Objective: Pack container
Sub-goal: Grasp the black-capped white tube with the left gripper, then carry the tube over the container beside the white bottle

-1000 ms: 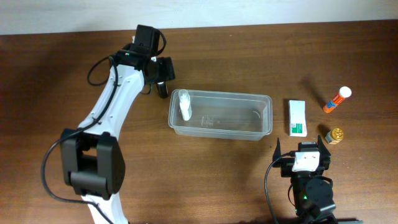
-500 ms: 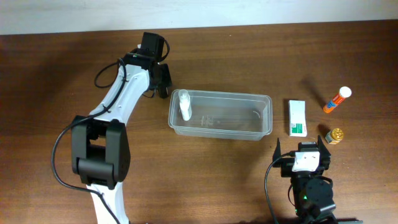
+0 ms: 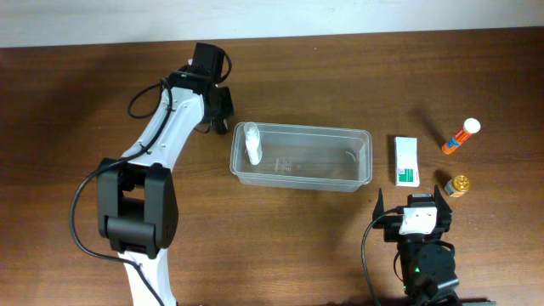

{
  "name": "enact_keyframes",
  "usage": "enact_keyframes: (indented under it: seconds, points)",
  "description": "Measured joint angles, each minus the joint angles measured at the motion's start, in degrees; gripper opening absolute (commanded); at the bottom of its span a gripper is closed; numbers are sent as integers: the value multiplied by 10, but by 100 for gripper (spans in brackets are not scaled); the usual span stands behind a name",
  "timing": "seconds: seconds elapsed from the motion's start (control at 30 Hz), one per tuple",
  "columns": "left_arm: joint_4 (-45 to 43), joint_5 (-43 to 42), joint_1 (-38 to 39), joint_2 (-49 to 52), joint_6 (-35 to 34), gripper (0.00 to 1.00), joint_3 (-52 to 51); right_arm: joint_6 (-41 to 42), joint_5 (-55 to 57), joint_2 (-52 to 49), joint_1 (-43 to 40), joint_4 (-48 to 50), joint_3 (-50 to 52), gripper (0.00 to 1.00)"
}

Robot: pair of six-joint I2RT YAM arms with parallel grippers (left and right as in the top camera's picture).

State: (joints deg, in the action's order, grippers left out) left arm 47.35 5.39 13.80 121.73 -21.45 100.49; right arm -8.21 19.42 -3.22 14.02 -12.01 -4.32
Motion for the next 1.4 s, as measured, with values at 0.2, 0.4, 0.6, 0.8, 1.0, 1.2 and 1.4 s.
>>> enact_keyframes:
  seconds: [0.2, 0.4, 0.6, 0.8, 1.0, 1.2, 1.4]
  points:
    - [88, 0, 0, -10, 26, 22, 16, 0, 0, 0, 0, 0, 0, 98]
    - [152, -8, 0, -103, 33, 22, 16, 0, 0, 0, 0, 0, 0, 98]
    - [238, -52, 9, -239, 36, 22, 33, 0, 0, 0, 0, 0, 0, 98]
    - [297, -73, 53, -274, 37, 22, 38, 0, 0, 0, 0, 0, 0, 98]
    - [268, -69, 95, -266, 37, 22, 9, 0, 0, 0, 0, 0, 0, 98]
    - [218, -68, 111, -259, 37, 22, -45, 0, 0, 0, 0, 0, 0, 98]
    - [200, -66, 112, -257, 35, 22, -76, 0, 0, 0, 0, 0, 0, 98]
